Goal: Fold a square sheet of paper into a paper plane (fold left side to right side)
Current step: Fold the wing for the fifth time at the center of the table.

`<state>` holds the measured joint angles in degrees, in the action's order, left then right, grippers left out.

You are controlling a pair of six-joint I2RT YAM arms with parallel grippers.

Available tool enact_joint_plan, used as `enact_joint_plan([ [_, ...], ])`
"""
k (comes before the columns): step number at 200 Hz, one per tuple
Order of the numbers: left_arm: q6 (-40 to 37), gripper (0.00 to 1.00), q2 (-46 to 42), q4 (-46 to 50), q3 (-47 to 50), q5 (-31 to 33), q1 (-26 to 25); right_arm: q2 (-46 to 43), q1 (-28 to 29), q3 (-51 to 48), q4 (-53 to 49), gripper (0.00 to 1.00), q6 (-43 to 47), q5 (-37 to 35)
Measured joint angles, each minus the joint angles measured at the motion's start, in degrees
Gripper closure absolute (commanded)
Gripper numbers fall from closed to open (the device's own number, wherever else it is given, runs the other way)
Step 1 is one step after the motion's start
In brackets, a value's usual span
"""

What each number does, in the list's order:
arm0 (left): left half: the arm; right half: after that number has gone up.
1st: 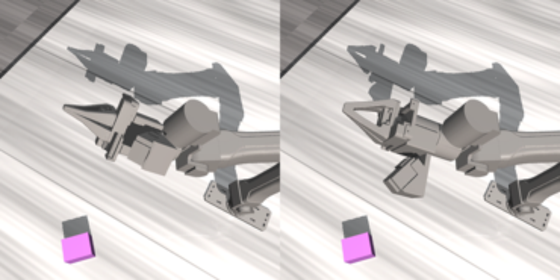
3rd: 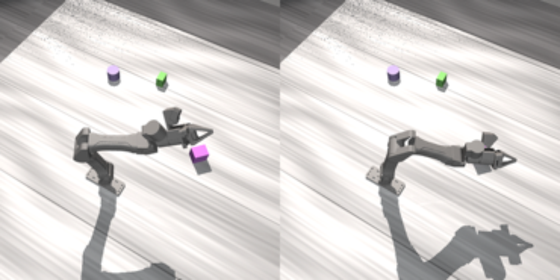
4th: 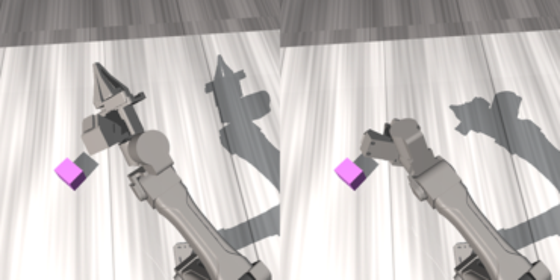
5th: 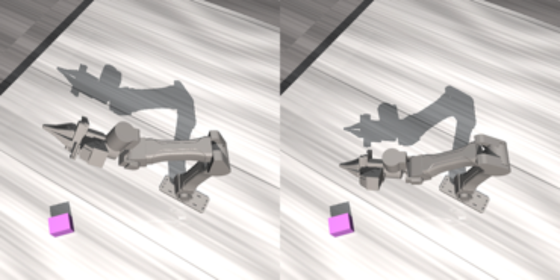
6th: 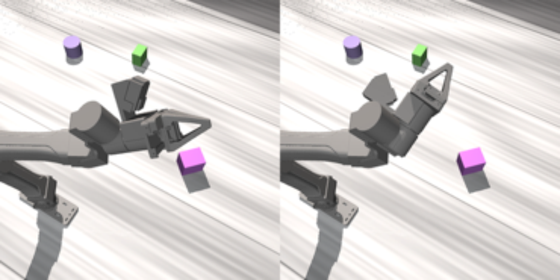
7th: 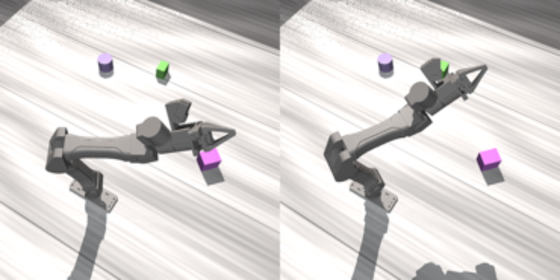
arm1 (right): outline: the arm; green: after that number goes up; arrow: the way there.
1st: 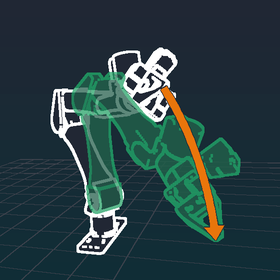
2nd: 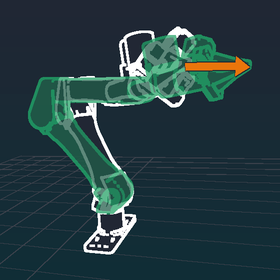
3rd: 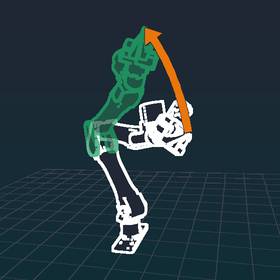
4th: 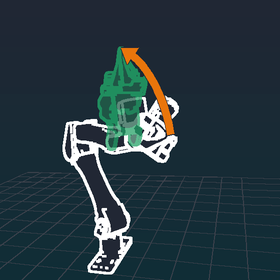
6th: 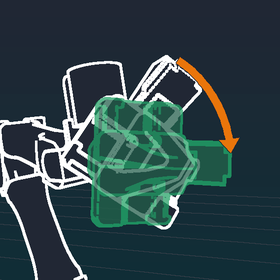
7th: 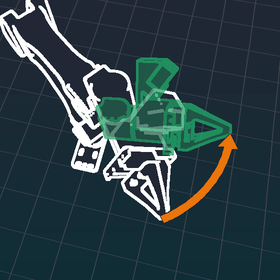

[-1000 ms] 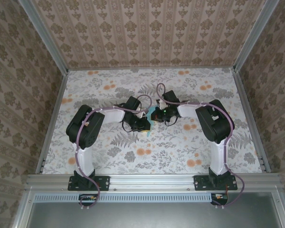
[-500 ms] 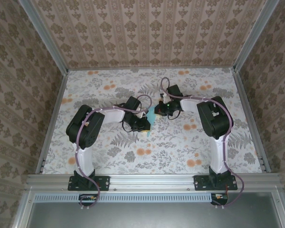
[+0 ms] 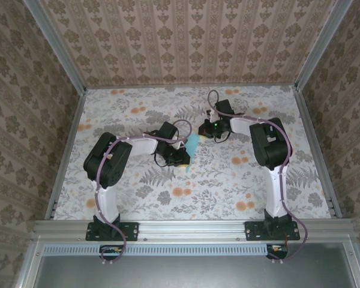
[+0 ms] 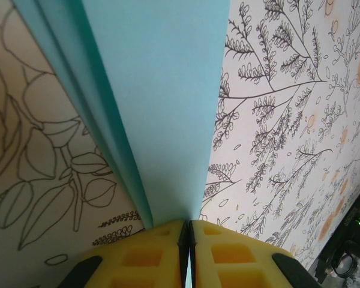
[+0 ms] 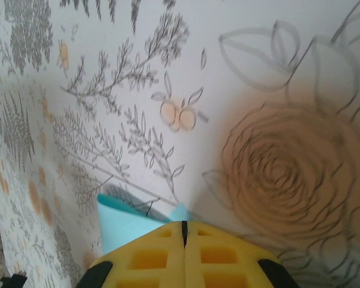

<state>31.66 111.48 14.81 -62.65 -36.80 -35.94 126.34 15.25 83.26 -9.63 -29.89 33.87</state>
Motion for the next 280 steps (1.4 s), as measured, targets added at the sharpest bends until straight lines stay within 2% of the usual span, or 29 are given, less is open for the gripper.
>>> enact_joint_plan([
  [41,0.00,0.86,-0.11,0.00,0.00,0.04,0.00,1.66,-0.63,3.08,-2.69,1.00,0.17,1.31],
  [97,0.04,0.85,-0.31,-0.04,0.00,0.42,-0.11,1.95,-2.82,4.94,-2.47,1.00,1.27,-1.77],
  [136,0.04,0.85,-0.55,-0.02,0.00,1.07,-0.42,-7.50,-2.34,-5.05,-0.33,1.00,0.33,-1.84],
  [175,0.07,0.85,-0.55,-0.02,0.00,1.09,-0.42,-16.17,3.02,-15.21,5.49,1.00,-4.00,0.24],
  [212,0.07,0.84,-0.57,-0.02,-0.02,1.07,-0.42,-14.14,7.52,-16.94,8.35,1.00,-7.76,1.09],
  [280,0.68,0.76,-2.43,2.36,-0.37,1.90,-0.46,-8.98,7.65,-13.99,2.84,1.00,-9.07,-0.07],
])
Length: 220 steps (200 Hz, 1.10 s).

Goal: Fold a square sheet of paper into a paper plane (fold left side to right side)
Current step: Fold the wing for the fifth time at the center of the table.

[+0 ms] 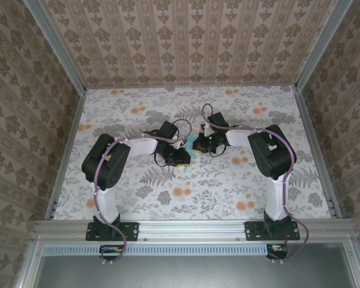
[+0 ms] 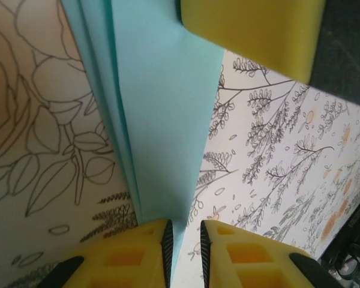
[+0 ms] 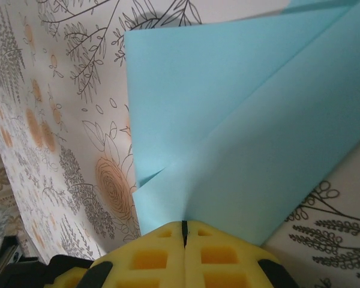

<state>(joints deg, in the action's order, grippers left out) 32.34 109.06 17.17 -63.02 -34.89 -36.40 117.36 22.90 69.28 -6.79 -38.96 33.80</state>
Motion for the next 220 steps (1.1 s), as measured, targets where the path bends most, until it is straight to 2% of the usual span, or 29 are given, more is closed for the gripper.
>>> enact_joint_plan([
  [39,1.09,0.75,-3.50,0.59,0.02,-0.63,0.00,1.01,0.00,2.40,-3.58,1.00,0.68,-0.33],
  [108,4.00,0.74,-4.81,-2.27,1.84,-7.30,-0.09,1.42,0.00,3.52,-5.29,1.00,1.66,-0.35],
  [220,4.09,0.74,-1.95,-2.67,3.93,-7.72,-0.66,1.64,0.00,4.07,-6.16,1.00,2.78,-0.42],
])
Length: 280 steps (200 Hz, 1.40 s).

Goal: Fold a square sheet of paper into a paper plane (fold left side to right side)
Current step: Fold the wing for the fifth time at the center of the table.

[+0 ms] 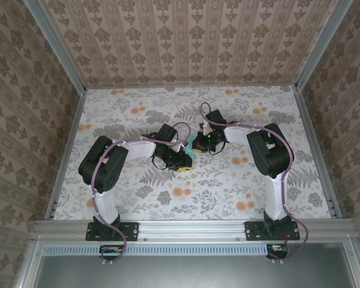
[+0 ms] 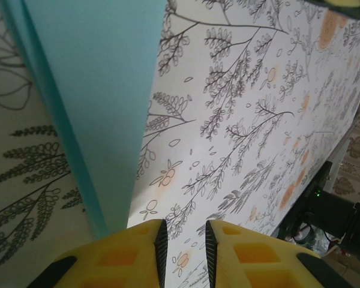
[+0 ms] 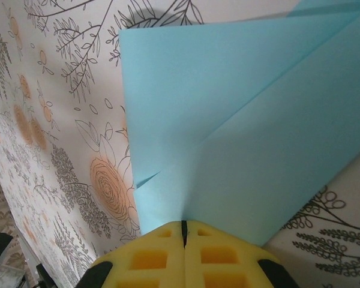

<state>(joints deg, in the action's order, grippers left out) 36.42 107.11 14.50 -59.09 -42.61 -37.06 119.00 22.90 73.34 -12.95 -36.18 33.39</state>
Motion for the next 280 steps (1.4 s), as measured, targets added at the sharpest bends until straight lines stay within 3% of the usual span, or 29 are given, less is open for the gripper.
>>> enact_joint_plan([
  [280,0.02,0.74,-0.15,-6.56,4.66,0.17,0.20,0.98,0.00,2.80,-4.66,1.00,1.77,-0.68],
])
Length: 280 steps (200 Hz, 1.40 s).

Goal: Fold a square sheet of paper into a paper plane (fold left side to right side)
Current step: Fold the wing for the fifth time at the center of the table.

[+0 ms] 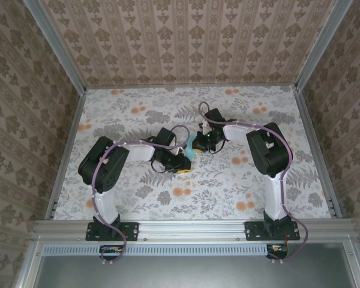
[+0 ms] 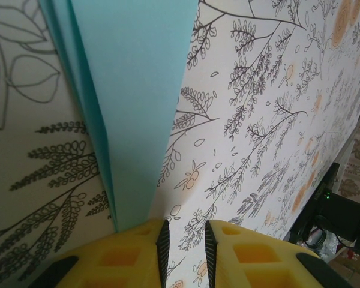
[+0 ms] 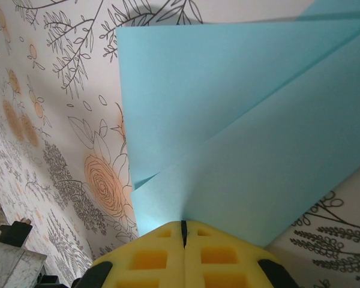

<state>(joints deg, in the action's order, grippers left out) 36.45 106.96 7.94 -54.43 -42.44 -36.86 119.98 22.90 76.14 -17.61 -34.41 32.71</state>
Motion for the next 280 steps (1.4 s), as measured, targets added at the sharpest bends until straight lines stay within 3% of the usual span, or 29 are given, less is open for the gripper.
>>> enact_joint_plan([
  [105,0.00,0.74,-2.03,-1.25,2.89,0.20,0.20,0.04,0.02,0.28,-1.01,1.00,0.17,0.02],
  [230,0.44,0.73,-1.77,3.15,-5.11,-0.15,0.68,0.04,0.04,0.28,-1.01,1.00,0.15,0.04],
  [280,0.42,0.73,2.62,3.21,-5.11,-0.42,0.50,0.04,0.04,0.28,-1.01,1.00,0.17,0.04],
])
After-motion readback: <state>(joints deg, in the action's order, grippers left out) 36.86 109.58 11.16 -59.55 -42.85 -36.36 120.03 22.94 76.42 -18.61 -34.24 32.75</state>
